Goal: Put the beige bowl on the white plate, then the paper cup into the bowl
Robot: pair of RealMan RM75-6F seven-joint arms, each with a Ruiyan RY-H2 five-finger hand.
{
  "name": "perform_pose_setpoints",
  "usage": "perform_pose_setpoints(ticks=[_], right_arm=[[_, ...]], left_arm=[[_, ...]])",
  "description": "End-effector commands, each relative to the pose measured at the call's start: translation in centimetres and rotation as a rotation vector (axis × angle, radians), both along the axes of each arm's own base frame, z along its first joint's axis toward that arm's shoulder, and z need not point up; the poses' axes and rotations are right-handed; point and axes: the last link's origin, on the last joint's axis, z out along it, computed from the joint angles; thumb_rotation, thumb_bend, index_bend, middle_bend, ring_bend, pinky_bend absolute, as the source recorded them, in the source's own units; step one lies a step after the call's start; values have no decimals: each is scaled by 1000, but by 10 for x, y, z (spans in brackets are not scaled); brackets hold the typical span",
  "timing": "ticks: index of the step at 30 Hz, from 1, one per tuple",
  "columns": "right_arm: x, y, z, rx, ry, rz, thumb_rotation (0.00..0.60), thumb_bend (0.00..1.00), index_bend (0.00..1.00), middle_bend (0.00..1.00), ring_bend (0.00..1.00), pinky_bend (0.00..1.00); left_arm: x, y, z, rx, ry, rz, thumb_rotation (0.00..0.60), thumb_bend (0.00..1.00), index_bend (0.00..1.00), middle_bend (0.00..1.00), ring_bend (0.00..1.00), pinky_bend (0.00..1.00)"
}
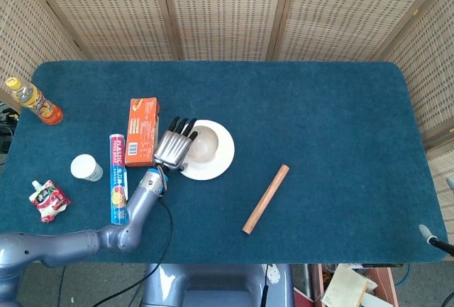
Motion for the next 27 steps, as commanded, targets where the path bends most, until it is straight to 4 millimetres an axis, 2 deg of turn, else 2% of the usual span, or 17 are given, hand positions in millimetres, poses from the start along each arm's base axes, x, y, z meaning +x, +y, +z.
perform_pose_setpoints(ticks=[1, 6, 8, 11, 13, 18, 21, 27], right_arm=[[1, 0, 0, -2, 1, 1, 600, 169, 0, 0, 0, 0], [1, 1, 1, -4, 2, -2, 600, 169, 0, 0, 0, 0], [1, 2, 1, -6, 5, -3, 600, 169, 0, 0, 0, 0], [2, 3, 2, -11, 7, 0, 600, 169, 0, 0, 0, 0], [3, 4, 2, -12, 10, 1, 600, 169, 0, 0, 0, 0], [7, 5, 0, -10, 21, 13, 600, 169, 0, 0, 0, 0], [9, 5, -1, -8, 24, 17, 600, 169, 0, 0, 0, 0], [11, 7, -2, -6, 29, 25, 600, 169, 0, 0, 0, 0]], left_arm=[[-1, -7, 41, 53, -100, -29, 600, 187, 170, 0, 0, 0], [-19, -36, 89, 103, -144, -37, 600, 190, 172, 0, 0, 0], [-44, -60, 120, 162, -143, -11, 600, 195, 183, 0, 0, 0], [-69, -82, 142, 183, -153, 11, 600, 206, 209, 0, 0, 0], [-82, -92, 152, 193, -151, 16, 600, 208, 224, 0, 0, 0], [-134, -128, 179, 235, -118, 49, 600, 209, 275, 0, 0, 0], [-156, -144, 189, 247, -115, 71, 600, 210, 303, 0, 0, 0], [-194, -163, 198, 257, -92, 125, 600, 221, 345, 0, 0, 0]])
